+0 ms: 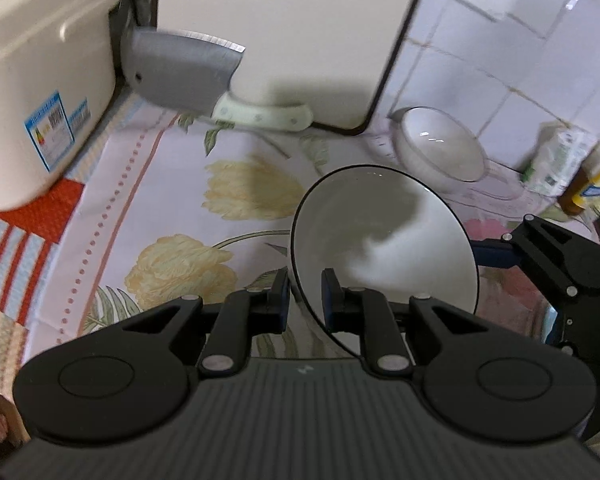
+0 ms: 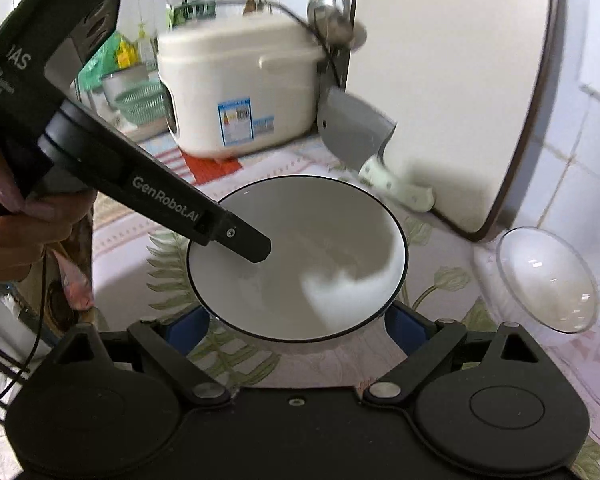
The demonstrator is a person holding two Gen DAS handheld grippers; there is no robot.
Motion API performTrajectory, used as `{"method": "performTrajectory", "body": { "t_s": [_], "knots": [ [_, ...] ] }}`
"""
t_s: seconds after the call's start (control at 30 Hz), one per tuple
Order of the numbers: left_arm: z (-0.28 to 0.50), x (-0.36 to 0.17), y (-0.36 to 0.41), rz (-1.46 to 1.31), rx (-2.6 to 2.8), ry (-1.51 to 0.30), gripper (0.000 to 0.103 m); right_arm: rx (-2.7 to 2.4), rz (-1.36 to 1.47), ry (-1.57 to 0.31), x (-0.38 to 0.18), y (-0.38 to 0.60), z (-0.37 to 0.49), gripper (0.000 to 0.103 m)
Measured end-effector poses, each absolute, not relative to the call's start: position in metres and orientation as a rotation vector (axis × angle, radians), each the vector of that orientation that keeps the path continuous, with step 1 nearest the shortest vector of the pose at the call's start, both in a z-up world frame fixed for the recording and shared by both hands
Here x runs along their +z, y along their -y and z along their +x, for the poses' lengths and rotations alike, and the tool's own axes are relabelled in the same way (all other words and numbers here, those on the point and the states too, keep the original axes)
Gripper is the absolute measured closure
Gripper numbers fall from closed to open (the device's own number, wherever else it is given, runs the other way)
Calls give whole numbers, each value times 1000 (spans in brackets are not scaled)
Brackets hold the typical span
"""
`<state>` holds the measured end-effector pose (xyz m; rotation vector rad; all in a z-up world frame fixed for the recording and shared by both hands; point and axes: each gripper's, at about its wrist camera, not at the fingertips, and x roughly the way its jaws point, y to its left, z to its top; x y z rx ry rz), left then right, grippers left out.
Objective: Organize plates and bowls
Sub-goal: 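Lift the white bowl with both grippers and lower it into the other bowl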
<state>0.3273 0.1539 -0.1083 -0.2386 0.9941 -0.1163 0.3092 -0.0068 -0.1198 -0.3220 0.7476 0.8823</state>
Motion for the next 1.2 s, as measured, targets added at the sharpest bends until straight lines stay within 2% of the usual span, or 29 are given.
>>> {"method": "performTrajectory", "body": {
  "t_s": [0.3,0.5,0.77,1.2],
  "knots": [
    [280,-60,-132,-211,-152,-960,88,817,-294,-650,-76,29,251,6],
    [262,-46,-113,-199,-198,-983,88,780,-255,-661,-63,48,226,5],
    [249,-61,-89,-197,-238,-1051,88,717,-209,-711,-67,65,201,6],
    [257,-101,-68,-149,-249,-1114,88,669,-167,-826,-108,76,202,6]
  ]
}}
